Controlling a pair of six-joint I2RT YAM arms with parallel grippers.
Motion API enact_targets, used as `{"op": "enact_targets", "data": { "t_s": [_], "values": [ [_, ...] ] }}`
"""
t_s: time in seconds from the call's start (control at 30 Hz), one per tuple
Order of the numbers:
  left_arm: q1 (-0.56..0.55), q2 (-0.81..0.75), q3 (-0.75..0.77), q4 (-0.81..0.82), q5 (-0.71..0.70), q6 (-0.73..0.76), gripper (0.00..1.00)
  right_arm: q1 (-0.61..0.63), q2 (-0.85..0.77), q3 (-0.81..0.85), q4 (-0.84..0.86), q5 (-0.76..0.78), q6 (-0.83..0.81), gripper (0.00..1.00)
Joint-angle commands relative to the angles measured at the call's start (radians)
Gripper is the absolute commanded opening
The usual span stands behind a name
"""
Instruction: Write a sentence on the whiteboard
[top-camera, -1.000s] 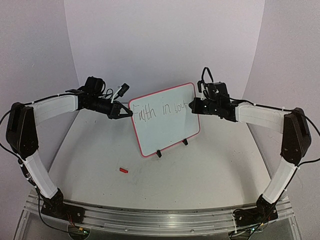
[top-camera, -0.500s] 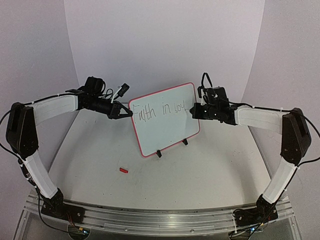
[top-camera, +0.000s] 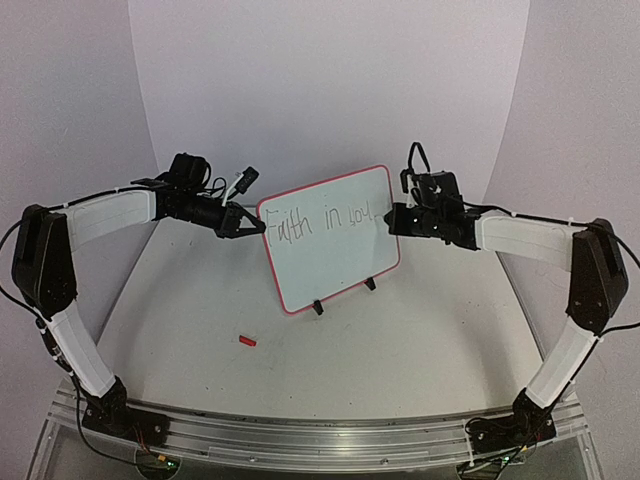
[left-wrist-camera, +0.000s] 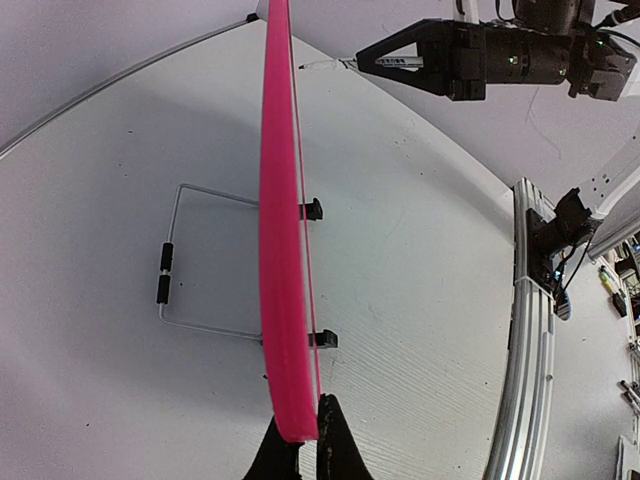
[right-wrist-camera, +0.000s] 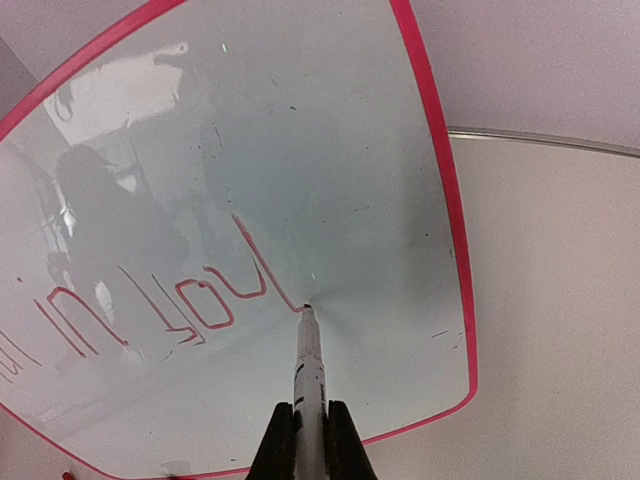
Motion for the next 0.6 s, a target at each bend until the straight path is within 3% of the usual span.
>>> {"op": "enact_targets", "data": {
  "t_s": [0.0, 0.27, 0.57],
  "values": [
    [-0.027, -0.004, 0.008, -0.074, -0.01, 0.041, 0.0, -0.025, -0.101, -0.024, 0.014, -0.011, -0.011, 0.0],
    [-0.027, -0.002, 0.008, -0.076, -0.01, 0.041, 0.0, -0.082, -0.142, -0.065, 0.015, -0.14, -0.038, 0.0],
    [-0.028, -0.004, 0.006, -0.079, -0.016, 0.043, 0.0, -0.089, -0.079, -0.01, 0.042, -0.226, -0.069, 0.0]
  ]
}}
